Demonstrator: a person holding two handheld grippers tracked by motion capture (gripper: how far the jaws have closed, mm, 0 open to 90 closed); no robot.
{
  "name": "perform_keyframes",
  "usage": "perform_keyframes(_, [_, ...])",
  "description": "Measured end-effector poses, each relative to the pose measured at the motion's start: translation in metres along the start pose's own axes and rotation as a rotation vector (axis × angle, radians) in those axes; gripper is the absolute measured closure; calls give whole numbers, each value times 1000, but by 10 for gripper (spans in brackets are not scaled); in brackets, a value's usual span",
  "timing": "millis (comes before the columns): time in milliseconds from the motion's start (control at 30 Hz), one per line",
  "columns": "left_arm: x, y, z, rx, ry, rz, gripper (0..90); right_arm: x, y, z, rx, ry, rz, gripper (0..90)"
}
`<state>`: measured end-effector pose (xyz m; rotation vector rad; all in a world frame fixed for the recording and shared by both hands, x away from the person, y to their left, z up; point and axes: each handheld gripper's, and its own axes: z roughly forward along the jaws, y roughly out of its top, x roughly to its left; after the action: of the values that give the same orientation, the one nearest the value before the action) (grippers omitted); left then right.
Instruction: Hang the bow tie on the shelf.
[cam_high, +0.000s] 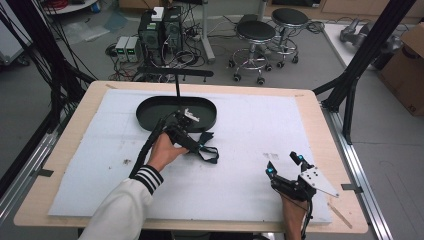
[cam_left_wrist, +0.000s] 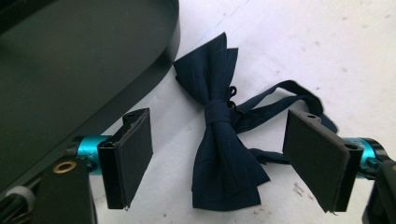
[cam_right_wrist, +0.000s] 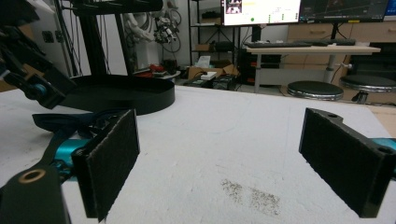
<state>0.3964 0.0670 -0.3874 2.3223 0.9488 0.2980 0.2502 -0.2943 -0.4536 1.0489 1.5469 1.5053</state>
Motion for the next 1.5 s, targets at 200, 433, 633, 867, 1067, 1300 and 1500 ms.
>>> perform_keyframes(200, [0, 1, 13, 36, 6, -6, 266, 1, 0, 0, 1, 0, -1, 113])
perform_keyframes(433, [-2, 0, 22, 72, 28, 7, 300, 1, 0, -1, 1, 0, -2, 113])
perform_keyframes(633, [-5, 0, 27, 89, 20, 28, 315, 1, 0, -1, -3, 1, -3, 113])
perform_keyframes(867, [-1, -1, 29, 104, 1, 24, 419, 0, 0, -1, -8, 1, 1, 113])
perform_keyframes(1067, [-4, -2, 33, 120, -4, 23, 501, 1, 0, -1, -7, 2, 2, 113])
perform_keyframes(1300, [-6, -2, 37, 136, 11, 37, 610, 0, 0, -1, -8, 2, 5, 113])
perform_keyframes(1500, [-7, -2, 38, 132, 10, 29, 662, 0, 0, -1, -10, 1, 2, 113])
